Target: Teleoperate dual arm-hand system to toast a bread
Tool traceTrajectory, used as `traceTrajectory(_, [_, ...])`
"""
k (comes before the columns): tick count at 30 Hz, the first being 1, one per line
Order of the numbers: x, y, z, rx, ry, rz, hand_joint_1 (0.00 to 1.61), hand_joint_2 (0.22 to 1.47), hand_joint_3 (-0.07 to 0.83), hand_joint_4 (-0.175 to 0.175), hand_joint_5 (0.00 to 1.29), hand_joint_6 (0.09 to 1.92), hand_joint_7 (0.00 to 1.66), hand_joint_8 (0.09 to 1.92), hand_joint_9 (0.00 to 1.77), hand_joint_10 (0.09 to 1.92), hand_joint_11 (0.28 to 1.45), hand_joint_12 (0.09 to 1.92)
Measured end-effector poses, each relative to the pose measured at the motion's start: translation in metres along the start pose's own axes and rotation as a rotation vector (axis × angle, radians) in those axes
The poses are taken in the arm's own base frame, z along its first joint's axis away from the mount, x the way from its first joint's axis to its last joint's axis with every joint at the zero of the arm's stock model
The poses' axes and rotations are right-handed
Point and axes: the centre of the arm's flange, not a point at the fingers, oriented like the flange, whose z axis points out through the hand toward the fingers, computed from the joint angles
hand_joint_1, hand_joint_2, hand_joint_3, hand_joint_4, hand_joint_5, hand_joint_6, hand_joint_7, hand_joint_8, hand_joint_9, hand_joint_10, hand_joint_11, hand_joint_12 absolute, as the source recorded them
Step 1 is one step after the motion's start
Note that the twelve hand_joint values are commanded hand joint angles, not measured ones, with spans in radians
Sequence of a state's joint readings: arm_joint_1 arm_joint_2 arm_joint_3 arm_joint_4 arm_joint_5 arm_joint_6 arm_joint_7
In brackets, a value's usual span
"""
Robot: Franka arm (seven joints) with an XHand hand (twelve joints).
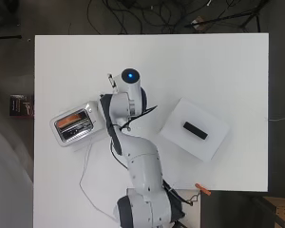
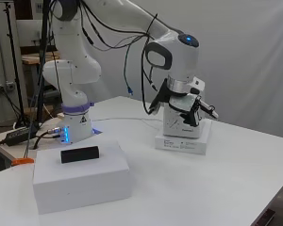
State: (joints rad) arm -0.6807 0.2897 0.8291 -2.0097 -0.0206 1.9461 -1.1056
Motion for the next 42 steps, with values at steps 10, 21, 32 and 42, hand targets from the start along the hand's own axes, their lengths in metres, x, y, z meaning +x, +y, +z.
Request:
traceTrajectory(10, [0.016, -0.004, 0.002, -0.012, -0.041, -0.072, 0.18, 1.10, -0.001, -0.137, 0.31, 0.09, 0.88, 1.53, 1.03, 1.68, 0.59, 1.51])
traceTrajectory(21, [-0.009, -0.006, 0.001, 0.082, -0.018, -0.115, 0.17, 1.15, -0.001, -0.156, 0.32, 0.09, 1.03, 1.87, 1.29, 1.85, 0.89, 1.83])
traceTrajectory(32, [0.021, -0.017, 0.012, 0.037, -0.067, -0.072, 0.12, 1.13, 0.000, -0.163, 0.27, 0.09, 1.00, 0.56, 1.09, 0.66, 0.62, 0.60])
traceTrajectory(42, [0.035, -0.019, 0.029, 0.057, -0.092, -0.055, 0.09, 1.10, -0.009, -0.139, 0.31, 0.09, 0.92, 0.09, 1.01, 0.09, 0.59, 0.09])
